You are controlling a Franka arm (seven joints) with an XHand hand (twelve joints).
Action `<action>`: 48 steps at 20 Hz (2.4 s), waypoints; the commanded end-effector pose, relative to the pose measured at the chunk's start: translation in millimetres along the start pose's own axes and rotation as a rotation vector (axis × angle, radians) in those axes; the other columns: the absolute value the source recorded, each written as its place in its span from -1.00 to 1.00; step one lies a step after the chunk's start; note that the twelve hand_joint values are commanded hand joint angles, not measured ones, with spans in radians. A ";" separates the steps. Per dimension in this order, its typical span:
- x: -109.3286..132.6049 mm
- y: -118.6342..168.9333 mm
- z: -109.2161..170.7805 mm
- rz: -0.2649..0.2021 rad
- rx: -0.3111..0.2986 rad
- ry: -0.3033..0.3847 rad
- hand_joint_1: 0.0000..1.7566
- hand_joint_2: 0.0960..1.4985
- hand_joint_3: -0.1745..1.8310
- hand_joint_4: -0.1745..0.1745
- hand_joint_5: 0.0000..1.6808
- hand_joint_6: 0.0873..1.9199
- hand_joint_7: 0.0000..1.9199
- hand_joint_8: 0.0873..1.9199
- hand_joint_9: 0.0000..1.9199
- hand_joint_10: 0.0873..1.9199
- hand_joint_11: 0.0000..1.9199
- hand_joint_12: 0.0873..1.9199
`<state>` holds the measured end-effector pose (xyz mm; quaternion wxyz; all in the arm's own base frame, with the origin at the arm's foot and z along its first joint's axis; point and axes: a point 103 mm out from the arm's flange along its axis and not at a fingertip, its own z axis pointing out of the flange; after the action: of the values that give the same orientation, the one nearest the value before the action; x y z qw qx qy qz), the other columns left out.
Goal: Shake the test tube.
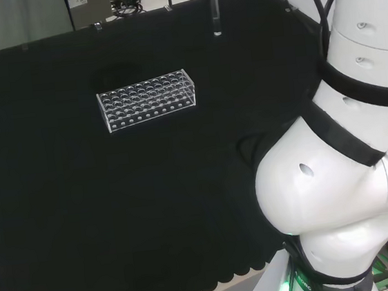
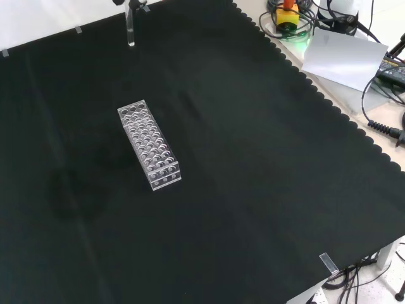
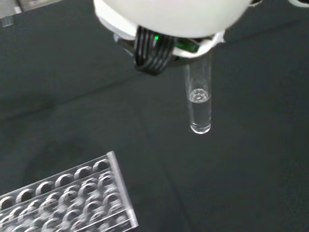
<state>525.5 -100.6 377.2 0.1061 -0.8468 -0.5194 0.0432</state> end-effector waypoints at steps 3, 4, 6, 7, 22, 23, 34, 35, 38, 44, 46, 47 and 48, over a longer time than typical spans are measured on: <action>29.8 -6.2 2.4 -0.070 0.013 0.047 0.40 -0.20 -0.20 -1.00 0.57 -0.49 0.78 -0.55 0.70 -0.39 0.32 -0.17; 40.2 -8.8 3.2 -0.090 0.019 0.058 0.40 -0.20 -0.20 -1.00 0.57 -0.49 0.78 -0.55 0.70 -0.39 0.32 -0.17; 65.3 -15.1 4.6 -0.136 0.031 0.082 0.40 -0.20 -0.20 -1.00 0.57 -0.49 0.78 -0.55 0.70 -0.39 0.32 -0.17; 78.2 -18.7 5.3 -0.161 0.040 0.097 0.40 -0.20 -0.20 -1.00 0.57 -0.49 0.78 -0.55 0.70 -0.39 0.32 -0.17; 195.3 -76.5 3.1 -0.475 0.138 0.204 0.40 -0.20 -0.20 -1.00 0.57 -0.49 0.78 -0.54 0.70 -0.38 0.32 -0.17; 192.0 -74.3 3.2 -0.465 0.136 0.201 0.40 -0.20 -0.20 -1.00 0.57 -0.49 0.78 -0.54 0.70 -0.38 0.32 -0.17; 77.4 -20.0 15.0 -0.176 0.081 0.087 0.40 -0.20 -0.20 -1.00 0.57 -0.48 0.78 -0.54 0.69 -0.38 0.32 -0.17; 63.2 -14.7 14.3 -0.143 0.072 0.071 0.40 -0.20 -0.20 -1.00 0.57 -0.48 0.78 -0.54 0.69 -0.38 0.32 -0.17; 26.9 -2.0 9.8 -0.055 0.044 0.038 0.40 -0.20 -0.20 -1.00 0.57 -0.48 0.78 -0.54 0.69 -0.38 0.32 -0.17; -7.3 10.9 -1.8 0.034 0.004 0.021 0.40 -0.20 -0.20 -1.00 0.57 -0.48 0.78 -0.54 0.69 -0.38 0.32 -0.16; -7.7 12.3 -4.2 0.037 0.001 0.029 0.40 -0.20 -0.20 -1.00 0.57 -0.48 0.78 -0.54 0.69 -0.38 0.32 -0.16; -6.5 12.6 -4.5 0.034 0.002 0.034 0.40 -0.20 -0.20 -1.00 0.57 -0.48 0.78 -0.54 0.69 -0.38 0.32 -0.16; -3.3 12.4 -4.6 0.027 0.004 0.038 0.40 -0.20 -0.20 -1.00 0.57 -0.48 0.78 -0.54 0.69 -0.38 0.32 -0.16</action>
<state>532.7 -109.6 375.8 0.1164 -0.8541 -0.5056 0.0361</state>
